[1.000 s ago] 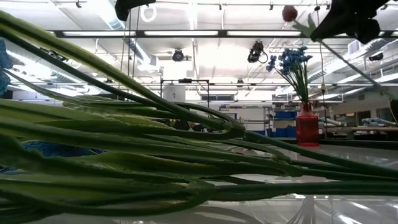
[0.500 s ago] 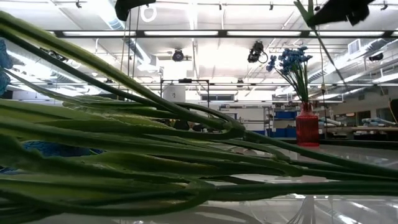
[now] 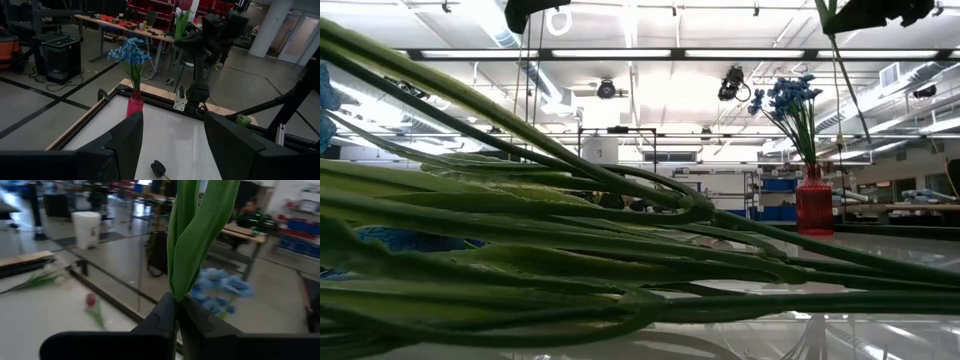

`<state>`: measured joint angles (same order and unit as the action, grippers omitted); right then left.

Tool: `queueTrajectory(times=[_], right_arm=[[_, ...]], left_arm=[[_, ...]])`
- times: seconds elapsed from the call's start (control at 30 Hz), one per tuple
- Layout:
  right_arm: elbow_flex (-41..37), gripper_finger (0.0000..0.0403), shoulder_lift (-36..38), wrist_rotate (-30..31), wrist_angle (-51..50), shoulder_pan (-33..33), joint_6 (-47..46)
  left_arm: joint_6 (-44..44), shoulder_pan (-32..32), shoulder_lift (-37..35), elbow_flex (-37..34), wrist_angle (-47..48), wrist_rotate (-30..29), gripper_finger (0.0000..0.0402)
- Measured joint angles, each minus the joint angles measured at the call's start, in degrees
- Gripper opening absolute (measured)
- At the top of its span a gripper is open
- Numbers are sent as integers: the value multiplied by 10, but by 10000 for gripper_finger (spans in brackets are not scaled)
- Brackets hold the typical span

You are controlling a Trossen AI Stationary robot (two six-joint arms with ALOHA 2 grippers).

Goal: Sort flowers into vase by color
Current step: Put the bottom pink flower into the red vase

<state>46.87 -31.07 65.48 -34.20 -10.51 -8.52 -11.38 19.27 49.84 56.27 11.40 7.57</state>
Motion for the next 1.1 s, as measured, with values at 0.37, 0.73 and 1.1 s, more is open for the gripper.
queueTrajectory(times=[0.37, 0.73, 1.1], right_arm=[[-147, 7, 1, -50, 280, 82, 107], [-245, 5, -46, -151, 568, 163, 361], [-245, 4, -54, -187, 621, 244, 359]], left_arm=[[0, 0, 0, 0, 0, 0, 218], [0, 0, 0, 0, 0, 0, 218], [0, 0, 0, 0, 0, 0, 218]])
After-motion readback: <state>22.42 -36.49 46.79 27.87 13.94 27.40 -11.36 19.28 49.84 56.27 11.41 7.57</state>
